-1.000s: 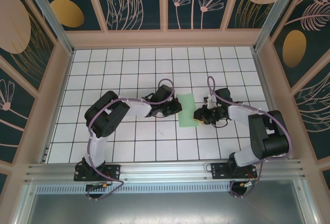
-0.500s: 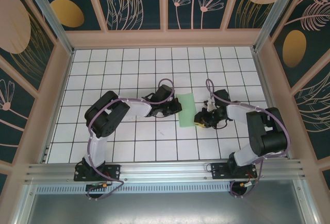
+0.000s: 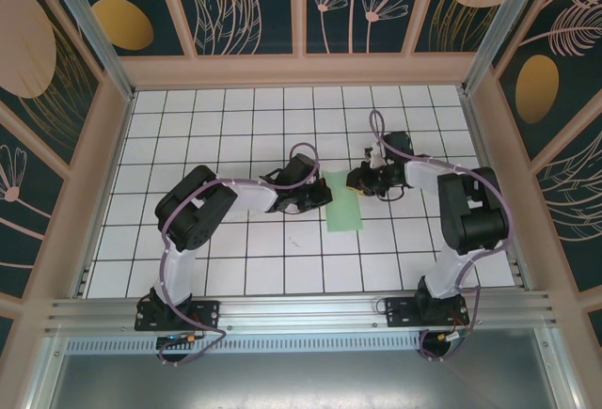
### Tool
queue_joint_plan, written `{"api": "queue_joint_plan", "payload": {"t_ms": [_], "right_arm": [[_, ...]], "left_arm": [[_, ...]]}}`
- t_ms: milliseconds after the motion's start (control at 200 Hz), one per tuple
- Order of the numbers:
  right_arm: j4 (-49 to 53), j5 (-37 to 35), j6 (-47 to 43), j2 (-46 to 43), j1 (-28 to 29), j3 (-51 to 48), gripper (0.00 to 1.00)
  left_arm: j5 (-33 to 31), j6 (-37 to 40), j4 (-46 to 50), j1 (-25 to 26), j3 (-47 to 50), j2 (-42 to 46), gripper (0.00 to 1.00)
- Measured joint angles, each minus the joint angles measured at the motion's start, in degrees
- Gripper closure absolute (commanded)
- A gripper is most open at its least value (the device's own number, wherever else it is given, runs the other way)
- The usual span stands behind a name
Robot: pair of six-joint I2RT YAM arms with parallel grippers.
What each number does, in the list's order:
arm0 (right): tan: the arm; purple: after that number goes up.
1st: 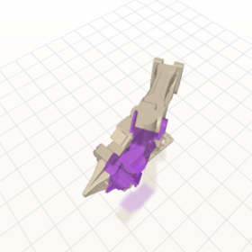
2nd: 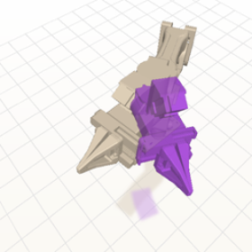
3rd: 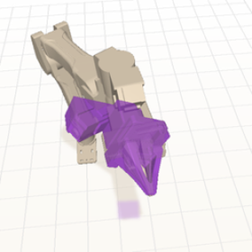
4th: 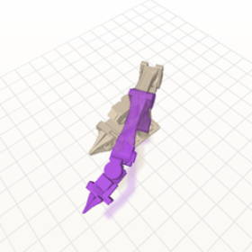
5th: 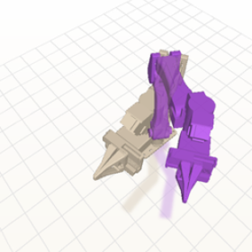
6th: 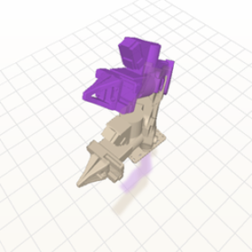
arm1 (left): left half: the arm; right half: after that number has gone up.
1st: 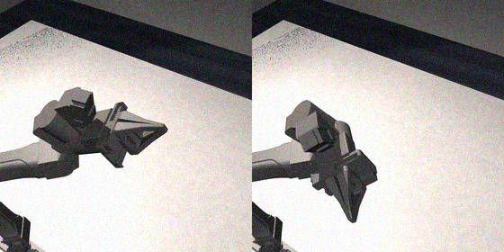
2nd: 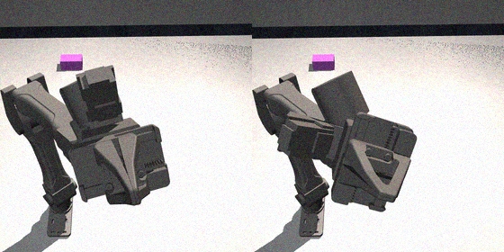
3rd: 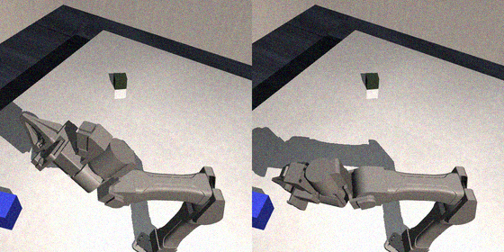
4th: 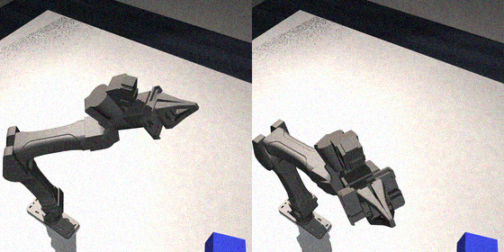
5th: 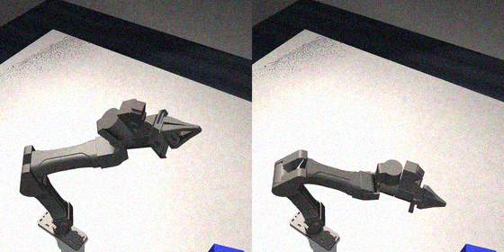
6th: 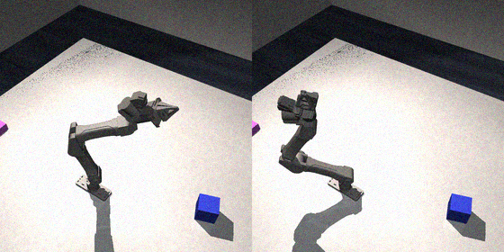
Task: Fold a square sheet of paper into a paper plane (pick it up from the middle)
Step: Fold the square sheet of paper in half at the center of the table.
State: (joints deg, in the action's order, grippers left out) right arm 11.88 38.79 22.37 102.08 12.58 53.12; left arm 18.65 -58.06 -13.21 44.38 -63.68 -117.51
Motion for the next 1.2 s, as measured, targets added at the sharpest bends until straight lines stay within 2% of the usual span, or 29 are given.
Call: {"api": "queue_joint_plan", "payload": {"t_ms": [110,410,726,921,1201], "right_arm": [[-0.5,0.1,0.0,2.7,-0.2,-0.8,0.78],[-0.8,1.3,-0.2,2.3,-1.2,-0.5,0.78],[-0.3,2.5,-1.5,5.0,-2.9,10.1,0.78],[-0.7,3.4,-1.5,11.5,-2.9,10.2,0.78],[0.8,2.6,-1.5,11.5,-3.1,11.2,0.78]], "left_arm": [[0.0,0.0,0.0,0.0,-0.1,-0.1,0.97],[0.0,0.4,0.4,0.0,-0.5,-0.2,0.97],[0.0,0.4,0.5,0.0,-0.6,-0.3,0.97],[0.0,0.4,0.6,0.0,-0.7,-0.3,0.97],[0.0,0.5,0.7,0.0,-0.8,-0.5,0.97]]}}
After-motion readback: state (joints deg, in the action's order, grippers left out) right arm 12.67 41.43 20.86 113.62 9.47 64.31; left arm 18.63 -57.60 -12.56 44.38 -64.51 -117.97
